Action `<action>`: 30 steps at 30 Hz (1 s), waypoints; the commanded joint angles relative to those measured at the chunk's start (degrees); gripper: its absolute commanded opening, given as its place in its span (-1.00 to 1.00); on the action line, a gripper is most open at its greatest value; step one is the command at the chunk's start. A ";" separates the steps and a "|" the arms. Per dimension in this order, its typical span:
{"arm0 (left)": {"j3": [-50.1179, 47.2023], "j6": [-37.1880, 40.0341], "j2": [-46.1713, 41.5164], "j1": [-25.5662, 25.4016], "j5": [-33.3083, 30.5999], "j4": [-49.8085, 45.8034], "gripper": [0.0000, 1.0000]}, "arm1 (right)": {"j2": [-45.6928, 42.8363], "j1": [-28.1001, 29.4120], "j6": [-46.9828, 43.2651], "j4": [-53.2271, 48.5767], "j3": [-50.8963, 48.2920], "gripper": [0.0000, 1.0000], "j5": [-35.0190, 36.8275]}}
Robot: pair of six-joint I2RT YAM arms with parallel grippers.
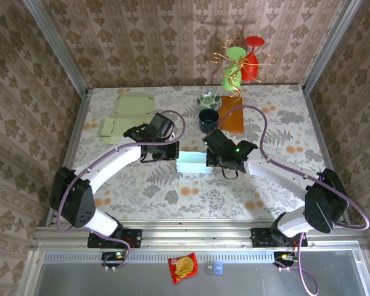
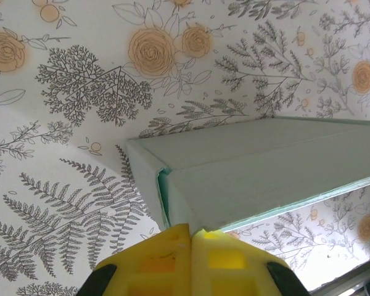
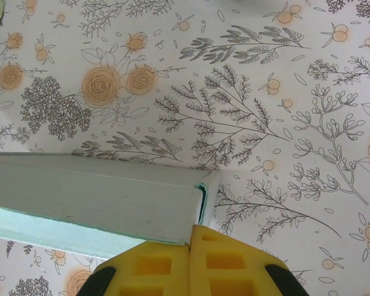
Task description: Fold the paper box
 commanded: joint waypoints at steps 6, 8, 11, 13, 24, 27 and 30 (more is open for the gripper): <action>-5.76 3.82 -2.01 -0.23 -3.11 3.90 -1.00 | -0.37 0.57 0.00 1.21 -3.00 -1.00 0.95; -6.80 3.86 -2.43 -0.53 -3.25 4.95 -1.00 | -0.85 0.71 -0.53 1.71 -4.02 -1.00 1.10; -8.03 3.69 -2.99 -1.02 -3.73 6.03 -1.00 | -1.50 1.29 -1.29 3.72 -5.30 -1.00 1.72; -8.67 3.85 -3.44 -1.40 -4.42 6.56 -1.00 | -1.83 1.60 -1.46 4.14 -5.98 -1.00 2.04; -11.56 4.83 -5.53 -3.25 -7.73 8.68 -1.00 | -3.16 2.37 -0.30 2.34 -5.93 -0.80 0.73; -12.06 4.75 -5.82 -3.92 -9.03 8.99 -1.00 | -3.28 2.25 1.79 -0.60 -4.28 -0.42 -1.96; -12.09 4.74 -6.23 -4.15 -10.20 8.97 -1.00 | -6.46 1.19 5.44 -2.20 -3.09 -0.05 -6.63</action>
